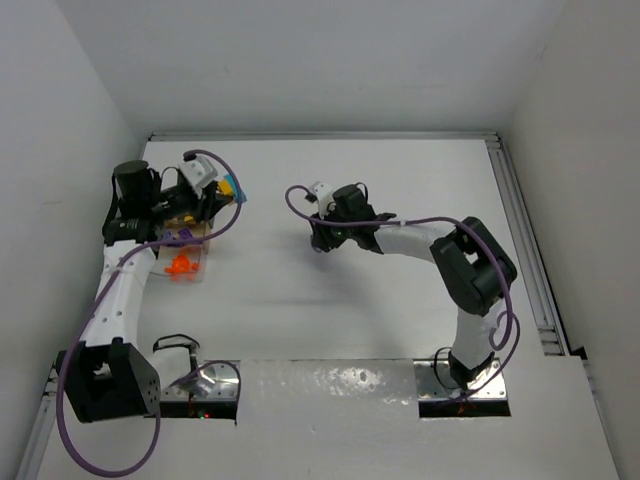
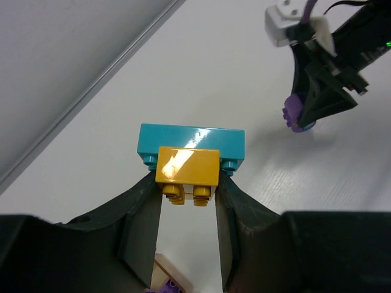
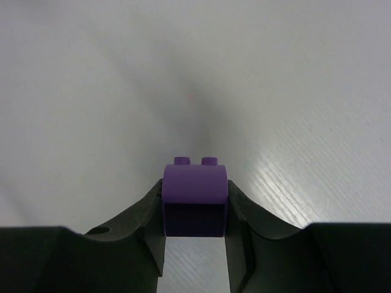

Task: Sort the legos into containers by color

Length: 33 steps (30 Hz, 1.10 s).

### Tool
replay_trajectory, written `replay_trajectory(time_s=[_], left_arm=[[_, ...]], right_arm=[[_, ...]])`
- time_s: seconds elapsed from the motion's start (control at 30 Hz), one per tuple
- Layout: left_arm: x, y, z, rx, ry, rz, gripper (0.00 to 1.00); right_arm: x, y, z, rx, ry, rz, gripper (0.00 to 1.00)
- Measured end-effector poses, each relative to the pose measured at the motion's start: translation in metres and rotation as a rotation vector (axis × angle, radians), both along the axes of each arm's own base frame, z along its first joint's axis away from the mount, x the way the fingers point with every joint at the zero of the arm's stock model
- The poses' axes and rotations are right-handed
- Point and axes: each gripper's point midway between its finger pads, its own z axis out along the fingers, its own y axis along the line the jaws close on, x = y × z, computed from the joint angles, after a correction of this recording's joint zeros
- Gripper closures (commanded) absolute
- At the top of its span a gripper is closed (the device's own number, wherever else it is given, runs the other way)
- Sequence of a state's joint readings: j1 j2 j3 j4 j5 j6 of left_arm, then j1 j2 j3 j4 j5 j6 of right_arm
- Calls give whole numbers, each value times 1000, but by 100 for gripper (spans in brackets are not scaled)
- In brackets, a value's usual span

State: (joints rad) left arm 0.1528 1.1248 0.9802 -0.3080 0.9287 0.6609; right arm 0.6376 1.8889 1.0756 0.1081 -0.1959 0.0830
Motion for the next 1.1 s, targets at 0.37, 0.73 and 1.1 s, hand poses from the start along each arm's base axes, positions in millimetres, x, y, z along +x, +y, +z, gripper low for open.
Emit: replay_trajectory(time_s=[0.37,0.73,1.1], left_arm=[[-18,-3,-58,158,131,-79,100],[21,82,-46,175,146,601,100],[3,215,72,91,-163,1351,100]], right_arm=[[32,60,126,380,-178,48,100],[98,134,252,722,-252,61,100],[73,254,144,694,2,107,100]])
